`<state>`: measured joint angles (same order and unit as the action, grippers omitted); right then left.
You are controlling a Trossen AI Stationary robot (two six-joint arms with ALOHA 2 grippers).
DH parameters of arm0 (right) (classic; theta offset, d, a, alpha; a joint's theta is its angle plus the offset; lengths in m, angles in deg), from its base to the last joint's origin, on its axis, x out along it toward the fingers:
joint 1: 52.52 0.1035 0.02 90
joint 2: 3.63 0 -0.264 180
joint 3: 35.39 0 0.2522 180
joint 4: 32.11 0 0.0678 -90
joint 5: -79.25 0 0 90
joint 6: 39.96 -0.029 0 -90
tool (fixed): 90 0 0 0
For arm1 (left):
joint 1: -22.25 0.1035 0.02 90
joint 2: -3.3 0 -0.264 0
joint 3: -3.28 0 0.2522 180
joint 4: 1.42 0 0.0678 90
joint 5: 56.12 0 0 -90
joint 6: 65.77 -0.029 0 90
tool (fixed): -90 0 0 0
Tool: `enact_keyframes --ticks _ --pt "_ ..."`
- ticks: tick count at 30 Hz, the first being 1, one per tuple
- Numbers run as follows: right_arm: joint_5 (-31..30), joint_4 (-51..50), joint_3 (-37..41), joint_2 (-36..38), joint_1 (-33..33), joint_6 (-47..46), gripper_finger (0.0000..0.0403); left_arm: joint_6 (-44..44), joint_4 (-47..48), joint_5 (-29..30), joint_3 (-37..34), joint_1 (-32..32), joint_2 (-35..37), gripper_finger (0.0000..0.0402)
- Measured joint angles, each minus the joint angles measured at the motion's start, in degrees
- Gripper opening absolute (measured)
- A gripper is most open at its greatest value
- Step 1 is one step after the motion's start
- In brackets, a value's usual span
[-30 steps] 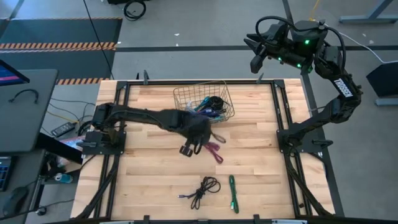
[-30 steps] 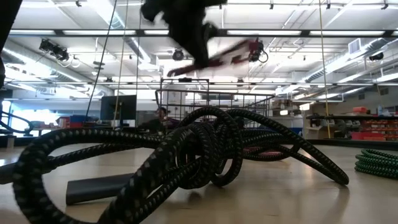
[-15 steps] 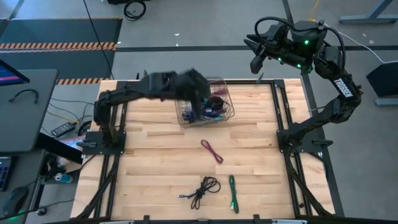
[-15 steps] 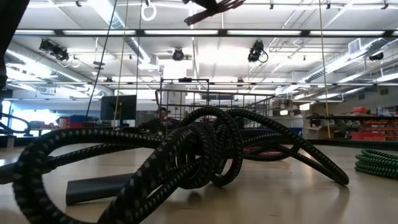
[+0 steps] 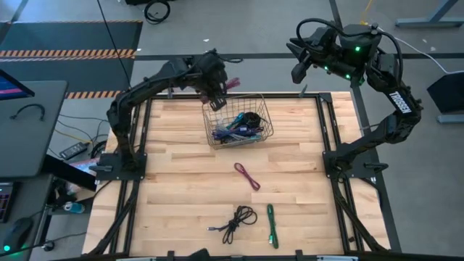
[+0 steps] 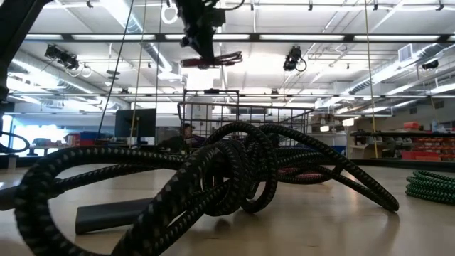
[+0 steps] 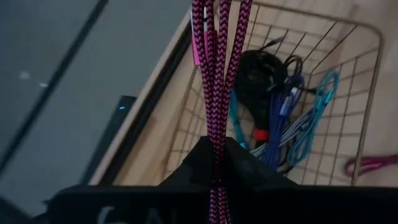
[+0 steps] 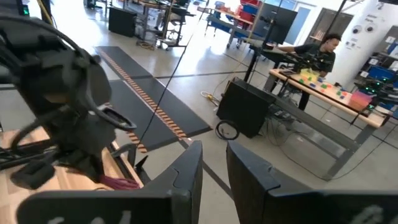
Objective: Pick and place USB-C Cables
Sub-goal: Put the pink charger cable into the wire basket
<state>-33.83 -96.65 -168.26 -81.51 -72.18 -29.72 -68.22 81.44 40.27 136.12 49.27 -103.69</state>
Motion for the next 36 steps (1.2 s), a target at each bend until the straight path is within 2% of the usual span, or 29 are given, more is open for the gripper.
enact_keyframes --ticks 3,13,20,26,36 --pt "-0.01 0.04 0.00 0.00 0.00 0.01 0.0070 0.69 -5.19 -4.22 -5.16 0.94 0.03 0.0020" --pt "0.01 0.04 0.00 0.00 -0.95 0.39 0.0064 7.34 -28.06 -9.17 -24.28 -1.93 -0.05 0.0020" --pt "0.01 0.04 0.00 0.00 -1.95 0.01 0.0064 9.36 -34.07 -8.77 -33.07 -4.43 -0.05 0.0020" --pt "0.11 0.06 0.00 0.00 -1.92 -0.01 0.0063 9.78 -38.85 -7.73 -38.00 -4.35 -0.05 0.0020" --pt "0.18 0.08 0.00 0.00 -1.92 -0.25 0.0062 7.26 -40.20 -7.10 -38.94 -3.67 -0.03 0.0020"
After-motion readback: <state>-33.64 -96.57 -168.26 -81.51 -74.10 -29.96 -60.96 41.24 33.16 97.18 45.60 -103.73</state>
